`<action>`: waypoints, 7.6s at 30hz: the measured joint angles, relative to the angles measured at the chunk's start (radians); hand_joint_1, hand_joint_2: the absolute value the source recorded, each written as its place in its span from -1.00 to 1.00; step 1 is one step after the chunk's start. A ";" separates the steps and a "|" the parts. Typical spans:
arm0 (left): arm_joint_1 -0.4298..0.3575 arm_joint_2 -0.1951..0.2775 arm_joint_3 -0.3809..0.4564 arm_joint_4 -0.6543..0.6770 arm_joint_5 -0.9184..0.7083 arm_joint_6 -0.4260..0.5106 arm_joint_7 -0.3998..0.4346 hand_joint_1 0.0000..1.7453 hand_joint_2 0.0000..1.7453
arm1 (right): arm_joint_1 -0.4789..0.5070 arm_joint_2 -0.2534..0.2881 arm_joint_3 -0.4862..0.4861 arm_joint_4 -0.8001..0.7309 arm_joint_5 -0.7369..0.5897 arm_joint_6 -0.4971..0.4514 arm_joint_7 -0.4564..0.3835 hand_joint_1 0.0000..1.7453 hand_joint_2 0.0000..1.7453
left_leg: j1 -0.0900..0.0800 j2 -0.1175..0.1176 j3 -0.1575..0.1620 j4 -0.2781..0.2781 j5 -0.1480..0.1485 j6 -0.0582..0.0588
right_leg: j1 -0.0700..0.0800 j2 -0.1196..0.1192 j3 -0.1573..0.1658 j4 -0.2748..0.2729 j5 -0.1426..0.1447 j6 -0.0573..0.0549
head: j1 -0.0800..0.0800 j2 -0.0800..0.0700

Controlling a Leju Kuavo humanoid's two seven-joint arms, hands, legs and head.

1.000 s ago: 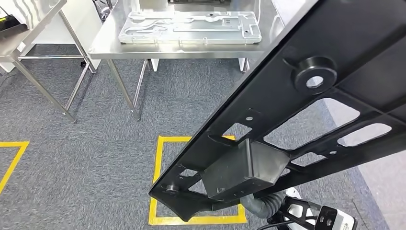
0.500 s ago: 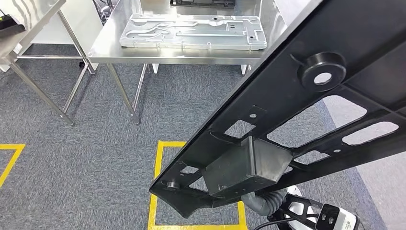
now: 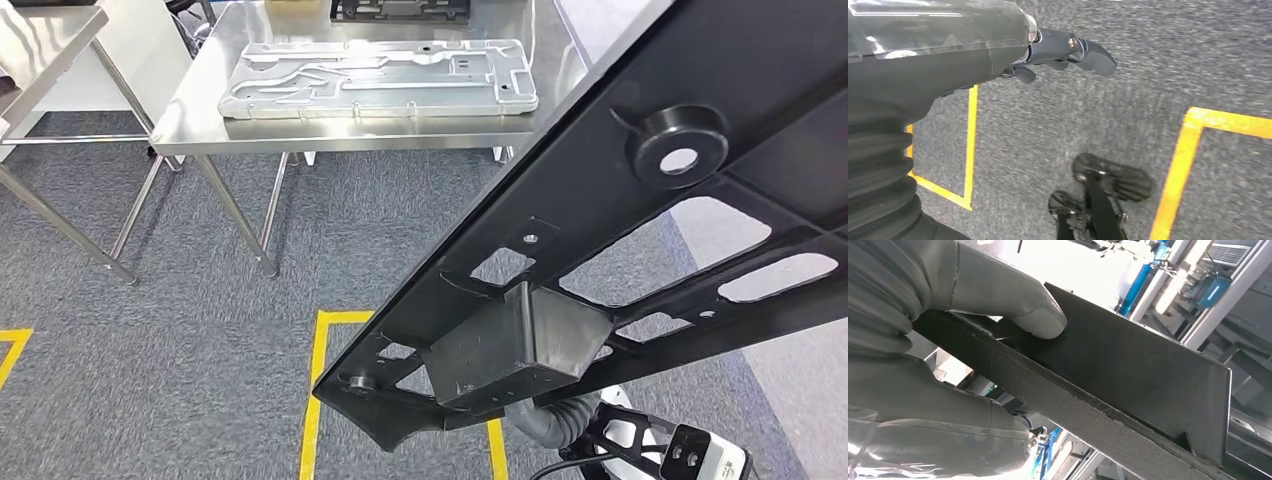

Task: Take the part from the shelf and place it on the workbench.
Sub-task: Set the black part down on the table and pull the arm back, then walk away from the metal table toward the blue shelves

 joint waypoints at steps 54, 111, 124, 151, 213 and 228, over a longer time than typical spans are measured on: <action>-0.001 -0.010 0.038 -0.003 0.020 0.000 -0.007 -1.00 1.00 | 0.021 -0.002 -0.025 -0.086 -0.039 0.018 -0.001 1.00 1.00 | -0.018 0.005 0.077 0.097 -0.070 -0.004 | 0.007 -0.009 -0.071 -0.028 0.095 -0.014 | 0.006 0.000; 0.001 0.012 0.045 -0.006 0.017 0.002 -0.021 -1.00 1.00 | -0.018 0.036 -0.177 -0.217 0.111 -0.179 0.006 1.00 1.00 | -0.001 0.007 0.147 -0.080 -0.026 -0.012 | 0.002 0.000 -0.131 0.007 0.119 0.012 | 0.009 0.000; -0.009 0.029 0.038 -0.006 -0.015 -0.035 -0.041 -1.00 1.00 | -0.644 -0.083 -0.090 0.557 0.848 -0.630 0.285 1.00 1.00 | -0.001 0.009 0.076 -0.068 0.000 -0.009 | 0.008 0.003 -0.130 0.008 0.126 0.001 | 0.008 0.000; -0.010 0.034 0.023 -0.006 -0.046 -0.080 -0.107 -1.00 1.00 | -0.967 0.093 0.374 1.537 1.342 -0.625 0.550 -1.00 -1.00 | 0.016 -0.003 -0.026 0.104 -0.028 -0.039 | 0.002 -0.003 -0.123 -0.011 0.125 -0.008 | 0.008 0.000; 0.031 -0.021 0.073 -0.006 0.065 -0.091 -0.154 -1.00 -1.00 | 0.127 -0.077 -1.099 0.668 0.983 -1.003 0.009 -1.00 -1.00 | 0.006 -0.004 -0.006 0.210 -0.181 -0.023 | -0.011 -0.015 -0.127 -0.022 0.136 0.004 | 0.008 0.000; 0.025 -0.032 0.090 -0.006 0.056 -0.091 -0.161 -1.00 -1.00 | 0.086 -0.017 -1.394 1.099 1.109 -0.985 0.009 -1.00 -1.00 | -0.005 0.009 0.113 -0.130 0.036 0.032 | -0.024 -0.010 -0.189 0.246 -0.019 0.074 | 0.008 0.000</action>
